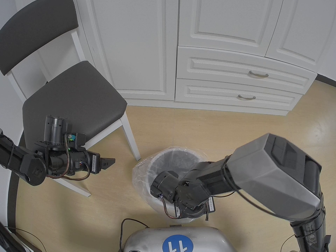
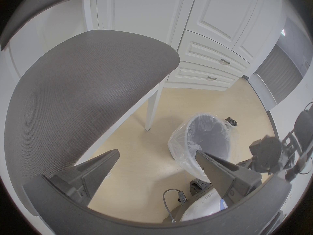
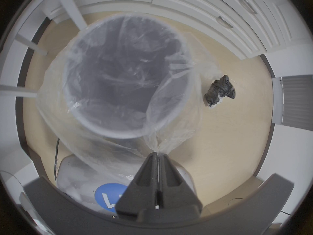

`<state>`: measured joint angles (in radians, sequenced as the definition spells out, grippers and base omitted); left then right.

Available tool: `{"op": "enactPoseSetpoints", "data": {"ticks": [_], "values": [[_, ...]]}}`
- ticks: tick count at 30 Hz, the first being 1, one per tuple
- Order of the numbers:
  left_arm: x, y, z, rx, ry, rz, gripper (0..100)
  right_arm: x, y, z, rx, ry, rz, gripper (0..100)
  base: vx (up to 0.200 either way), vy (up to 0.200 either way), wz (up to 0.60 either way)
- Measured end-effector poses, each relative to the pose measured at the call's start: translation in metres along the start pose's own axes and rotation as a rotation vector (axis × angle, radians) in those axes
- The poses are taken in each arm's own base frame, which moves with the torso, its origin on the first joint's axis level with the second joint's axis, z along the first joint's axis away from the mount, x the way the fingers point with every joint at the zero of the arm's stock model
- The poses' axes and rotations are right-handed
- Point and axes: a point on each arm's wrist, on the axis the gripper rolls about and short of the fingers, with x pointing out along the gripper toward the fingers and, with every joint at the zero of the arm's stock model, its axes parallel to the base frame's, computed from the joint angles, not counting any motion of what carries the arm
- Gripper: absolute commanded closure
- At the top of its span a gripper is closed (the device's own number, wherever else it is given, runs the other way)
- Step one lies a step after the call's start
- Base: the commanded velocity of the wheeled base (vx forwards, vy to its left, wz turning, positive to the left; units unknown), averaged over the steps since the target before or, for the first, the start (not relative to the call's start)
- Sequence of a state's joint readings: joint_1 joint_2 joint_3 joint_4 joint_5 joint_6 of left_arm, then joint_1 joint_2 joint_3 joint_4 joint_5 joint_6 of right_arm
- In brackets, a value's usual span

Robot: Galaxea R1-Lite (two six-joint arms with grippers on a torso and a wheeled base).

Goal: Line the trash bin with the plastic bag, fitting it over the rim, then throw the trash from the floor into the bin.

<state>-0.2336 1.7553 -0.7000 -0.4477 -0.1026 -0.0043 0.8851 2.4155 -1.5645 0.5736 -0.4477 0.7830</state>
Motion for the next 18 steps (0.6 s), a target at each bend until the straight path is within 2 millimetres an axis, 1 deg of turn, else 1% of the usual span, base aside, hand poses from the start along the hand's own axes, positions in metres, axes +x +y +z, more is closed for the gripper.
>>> {"op": "enactPoseSetpoints", "data": {"ticks": [7, 12, 18], "values": [[0.0, 0.0, 0.0, 0.001, -0.001, -0.001, 0, 0.017, 0.013, -0.011, -0.032, 0.021, -0.016, 100, 0.0, 0.0, 0.0], [0.0, 0.0, 0.0, 0.001, -0.001, -0.001, 0, 0.029, 0.016, -0.008, -0.026, 0.028, -0.026, 100, 0.0, 0.0, 0.0], [0.0, 0.0, 0.001, 0.001, -0.002, -0.001, 0, 0.043, 0.015, 0.003, 0.0, 0.03, -0.028, 100, 0.0, 0.0, 0.0]]}}
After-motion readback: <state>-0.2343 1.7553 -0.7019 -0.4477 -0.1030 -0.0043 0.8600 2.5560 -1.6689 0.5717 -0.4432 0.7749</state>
